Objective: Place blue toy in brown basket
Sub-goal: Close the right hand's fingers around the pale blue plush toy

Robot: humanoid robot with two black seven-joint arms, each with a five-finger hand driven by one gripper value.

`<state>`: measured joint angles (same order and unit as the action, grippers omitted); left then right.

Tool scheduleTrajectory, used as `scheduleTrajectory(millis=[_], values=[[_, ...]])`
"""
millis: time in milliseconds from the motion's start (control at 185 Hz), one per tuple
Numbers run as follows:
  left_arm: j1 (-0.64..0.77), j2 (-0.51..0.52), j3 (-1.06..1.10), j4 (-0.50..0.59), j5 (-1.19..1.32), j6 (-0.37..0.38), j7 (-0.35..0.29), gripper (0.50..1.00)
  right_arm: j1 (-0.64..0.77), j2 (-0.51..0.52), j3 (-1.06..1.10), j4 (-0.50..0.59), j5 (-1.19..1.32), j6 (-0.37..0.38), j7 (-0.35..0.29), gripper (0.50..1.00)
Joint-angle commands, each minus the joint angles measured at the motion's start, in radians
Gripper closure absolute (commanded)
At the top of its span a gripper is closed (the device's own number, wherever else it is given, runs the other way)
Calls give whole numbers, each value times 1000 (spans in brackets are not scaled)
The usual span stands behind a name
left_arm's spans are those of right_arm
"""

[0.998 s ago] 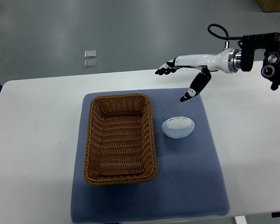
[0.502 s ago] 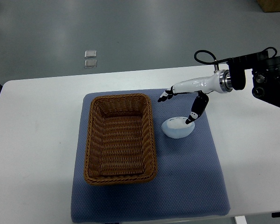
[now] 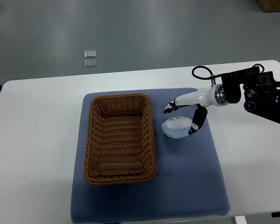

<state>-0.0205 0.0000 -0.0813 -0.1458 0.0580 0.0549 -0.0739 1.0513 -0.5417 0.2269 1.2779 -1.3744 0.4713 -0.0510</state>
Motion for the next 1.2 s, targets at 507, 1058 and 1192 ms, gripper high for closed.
scheduleTrajectory(millis=[507,1058,1192], values=[[1,0,0,0,0,0,-1,500,-33,36,-3,-3,-20,-2,-13,762],[1,0,0,0,0,0,0,500,-13,14,17,-5,-9,0,-12,859],[1,0,0,0,0,0,-1,500,24,-4,20,-5,-5,0,-10,859]])
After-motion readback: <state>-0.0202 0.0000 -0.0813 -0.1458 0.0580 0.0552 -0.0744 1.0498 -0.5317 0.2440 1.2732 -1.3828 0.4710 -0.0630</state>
